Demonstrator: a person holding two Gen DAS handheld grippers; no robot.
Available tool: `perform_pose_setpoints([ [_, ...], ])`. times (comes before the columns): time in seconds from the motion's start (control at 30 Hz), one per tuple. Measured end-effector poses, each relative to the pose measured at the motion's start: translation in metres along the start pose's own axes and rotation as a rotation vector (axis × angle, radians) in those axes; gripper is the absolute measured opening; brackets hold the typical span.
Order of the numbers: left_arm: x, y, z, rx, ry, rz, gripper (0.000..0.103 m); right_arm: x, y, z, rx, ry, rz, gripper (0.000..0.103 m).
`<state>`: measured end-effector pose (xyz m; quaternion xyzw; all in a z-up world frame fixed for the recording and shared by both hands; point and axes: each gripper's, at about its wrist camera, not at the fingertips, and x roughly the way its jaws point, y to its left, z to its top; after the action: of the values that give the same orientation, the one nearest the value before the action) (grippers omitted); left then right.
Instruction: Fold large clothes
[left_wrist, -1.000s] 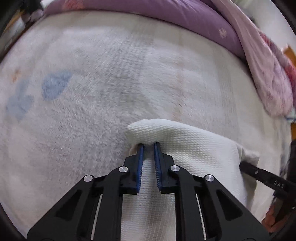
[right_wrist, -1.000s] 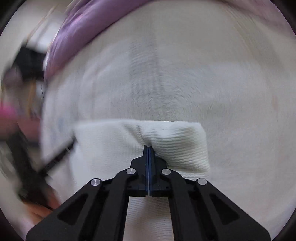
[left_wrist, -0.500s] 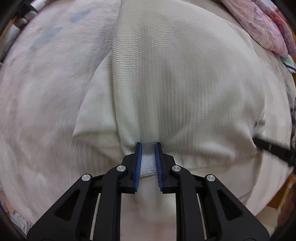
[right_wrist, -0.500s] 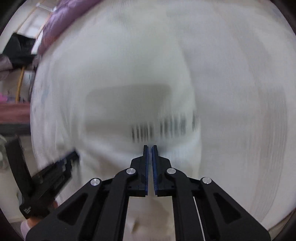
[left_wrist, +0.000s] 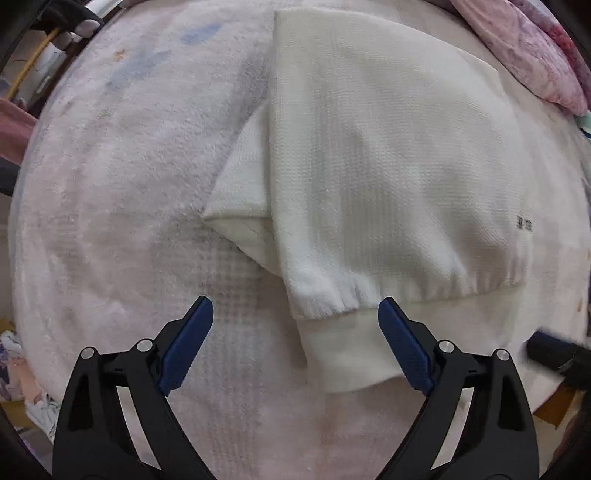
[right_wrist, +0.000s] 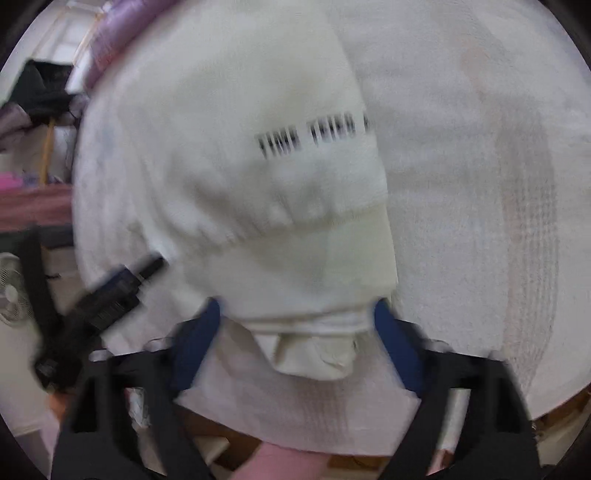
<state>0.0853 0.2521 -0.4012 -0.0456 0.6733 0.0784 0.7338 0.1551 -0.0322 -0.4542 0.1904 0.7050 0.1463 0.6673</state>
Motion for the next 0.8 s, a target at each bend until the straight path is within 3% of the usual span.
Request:
perform_pose_setpoints([
  [0.17, 0.005, -0.005, -0.002, 0.016, 0.012, 0.044, 0.091, -0.025, 0.01, 0.012, -0.045, -0.088, 0.015, 0.091],
  [0.43, -0.013, -0.01, 0.024, 0.004, -0.035, -0.017, 0.091, -0.028, 0.009, 0.035, -0.091, -0.164, -0.052, 0.093],
  [0.53, -0.008, -0.009, 0.046, 0.007, -0.051, -0.034, 0.091, -0.011, 0.011, 0.054, -0.11, -0.168, -0.055, 0.093],
  [0.7, 0.0, 0.006, 0.085, 0.026, -0.091, 0.066, 0.091, 0.004, 0.005, 0.084, -0.122, -0.125, -0.055, 0.094],
  [0.8, 0.012, 0.016, 0.106, 0.02, -0.095, 0.054, 0.091, 0.012, 0.002, 0.092, -0.122, -0.092, -0.03, 0.094],
])
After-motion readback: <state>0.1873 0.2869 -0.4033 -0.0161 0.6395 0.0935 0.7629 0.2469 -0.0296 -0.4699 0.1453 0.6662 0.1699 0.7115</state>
